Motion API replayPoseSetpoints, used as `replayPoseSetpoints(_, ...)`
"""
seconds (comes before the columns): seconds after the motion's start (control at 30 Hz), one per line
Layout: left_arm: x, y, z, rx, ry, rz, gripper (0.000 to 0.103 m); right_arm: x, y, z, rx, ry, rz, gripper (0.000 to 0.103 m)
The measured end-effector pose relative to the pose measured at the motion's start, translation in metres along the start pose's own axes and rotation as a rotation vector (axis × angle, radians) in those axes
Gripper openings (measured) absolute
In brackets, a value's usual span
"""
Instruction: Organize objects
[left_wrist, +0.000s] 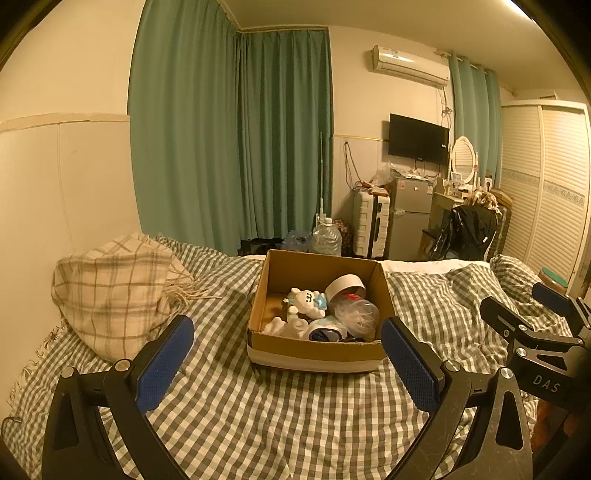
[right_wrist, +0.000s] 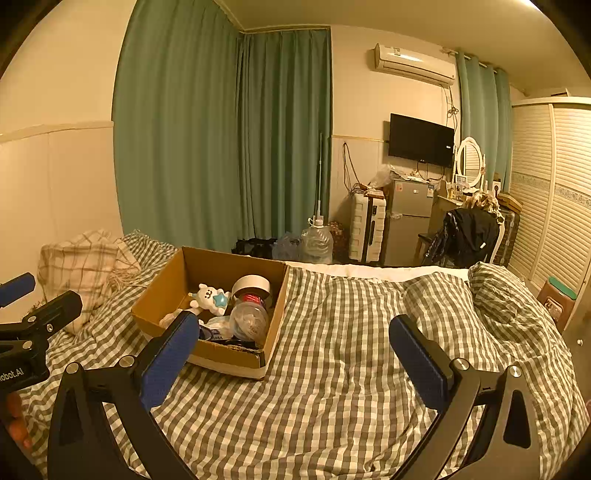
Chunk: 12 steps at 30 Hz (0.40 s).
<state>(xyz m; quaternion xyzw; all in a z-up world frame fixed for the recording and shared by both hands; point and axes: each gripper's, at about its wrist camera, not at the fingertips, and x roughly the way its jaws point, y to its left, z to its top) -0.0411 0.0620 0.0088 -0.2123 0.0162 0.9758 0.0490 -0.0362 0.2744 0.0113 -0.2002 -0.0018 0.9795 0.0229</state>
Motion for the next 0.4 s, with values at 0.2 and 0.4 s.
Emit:
replayPoseSetpoints(0.2, 0.0009, 0.0008, -0.0005, -0.006, 0.005, 0.004, 0.103, 0.0011, -0.0003, -0.0005, 0.000, 0.007, 0.002, 0.103)
replayPoseSetpoints(0.4, 0.0010, 0.0002, -0.0019, 0.001, 0.009, 0.005, 0.103, 0.0023, -0.0010, -0.0013, 0.001, 0.013, 0.004, 0.103)
